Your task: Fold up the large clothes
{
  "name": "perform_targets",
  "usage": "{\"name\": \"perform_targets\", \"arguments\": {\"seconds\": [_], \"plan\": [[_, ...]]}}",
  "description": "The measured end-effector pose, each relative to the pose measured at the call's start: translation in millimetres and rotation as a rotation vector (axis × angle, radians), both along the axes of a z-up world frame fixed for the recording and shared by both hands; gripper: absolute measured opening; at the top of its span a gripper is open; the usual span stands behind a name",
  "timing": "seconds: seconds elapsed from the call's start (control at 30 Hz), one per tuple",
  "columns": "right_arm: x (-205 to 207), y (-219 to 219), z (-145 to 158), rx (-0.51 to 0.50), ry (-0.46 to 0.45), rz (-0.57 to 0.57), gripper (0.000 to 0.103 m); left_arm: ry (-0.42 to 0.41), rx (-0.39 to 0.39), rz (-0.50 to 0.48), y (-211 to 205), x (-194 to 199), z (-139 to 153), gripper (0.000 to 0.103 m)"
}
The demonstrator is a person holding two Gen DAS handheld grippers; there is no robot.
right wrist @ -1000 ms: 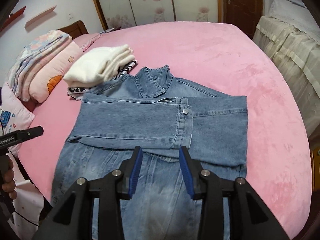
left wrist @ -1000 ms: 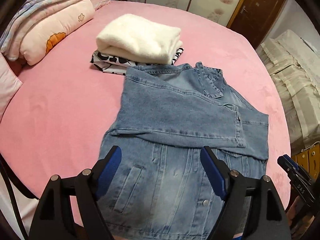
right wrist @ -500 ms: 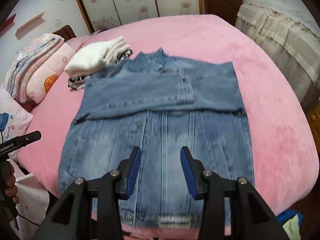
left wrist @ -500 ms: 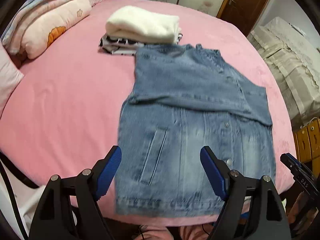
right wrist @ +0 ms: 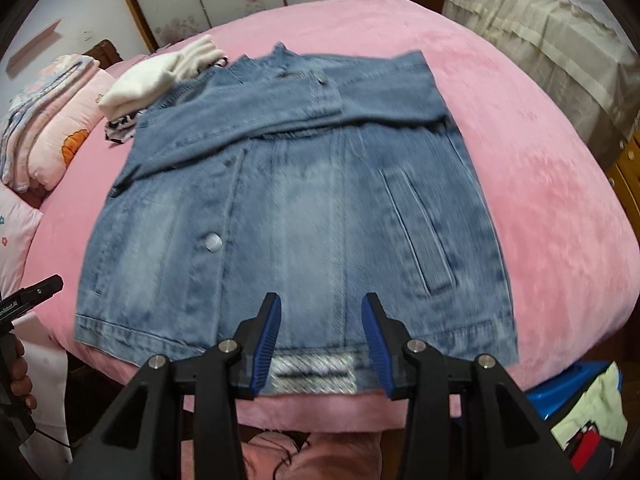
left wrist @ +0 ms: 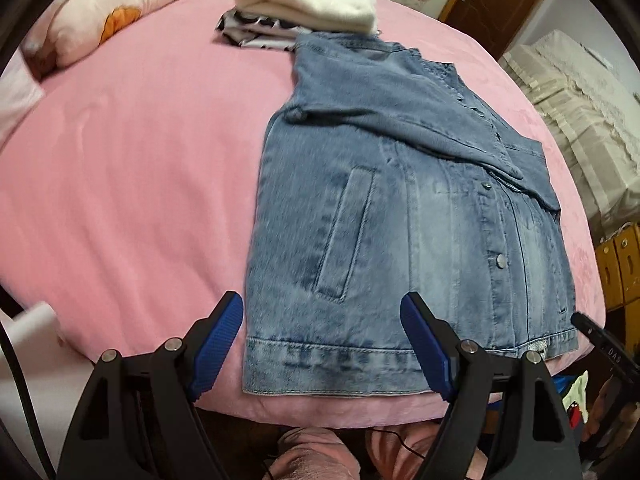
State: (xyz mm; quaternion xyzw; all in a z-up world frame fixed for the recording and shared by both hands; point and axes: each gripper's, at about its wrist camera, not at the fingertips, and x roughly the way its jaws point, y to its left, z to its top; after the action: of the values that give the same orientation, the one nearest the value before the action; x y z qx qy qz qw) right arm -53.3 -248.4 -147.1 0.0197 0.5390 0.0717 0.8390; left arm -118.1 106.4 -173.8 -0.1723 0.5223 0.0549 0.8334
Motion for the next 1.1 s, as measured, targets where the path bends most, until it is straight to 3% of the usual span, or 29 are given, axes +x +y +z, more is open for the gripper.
{"name": "perform_targets", "arguments": {"seconds": [0.23, 0.47, 0.7, 0.83, 0.9, 0.97, 1.0, 1.1], "plan": [[-16, -22, -19, 0.002, 0.007, -0.035, 0.042, 0.027, -0.056, 0.035, 20, -10, -35, 0.08], [-19, -52, -31, 0.001, 0.011, -0.113, 0.042, 0.042, -0.102, 0.005, 22, -6, -63, 0.08], [-20, -103, -38, 0.012, -0.006, -0.267, 0.042, 0.036, -0.1, -0.007, 19, -2, -74, 0.08], [-18, -116, -39, 0.0, -0.013, -0.28, 0.042, 0.035, -0.095, -0.016, 19, -1, -77, 0.08], [-17, -120, -37, -0.017, -0.019, -0.27, 0.042, 0.037, -0.096, -0.018, 20, -1, -78, 0.082], [-15, -126, -41, 0.002, -0.008, -0.269, 0.047, 0.04, -0.102, -0.038, 19, 0, -80, 0.089], [-12, -131, -46, 0.013, 0.014, -0.266, 0.054, 0.041, -0.102, -0.05, 19, -1, -80, 0.09], [-8, -142, -58, 0.062, 0.042, -0.266, 0.056, 0.045, -0.1, -0.084, 16, 1, -83, 0.097]]}}
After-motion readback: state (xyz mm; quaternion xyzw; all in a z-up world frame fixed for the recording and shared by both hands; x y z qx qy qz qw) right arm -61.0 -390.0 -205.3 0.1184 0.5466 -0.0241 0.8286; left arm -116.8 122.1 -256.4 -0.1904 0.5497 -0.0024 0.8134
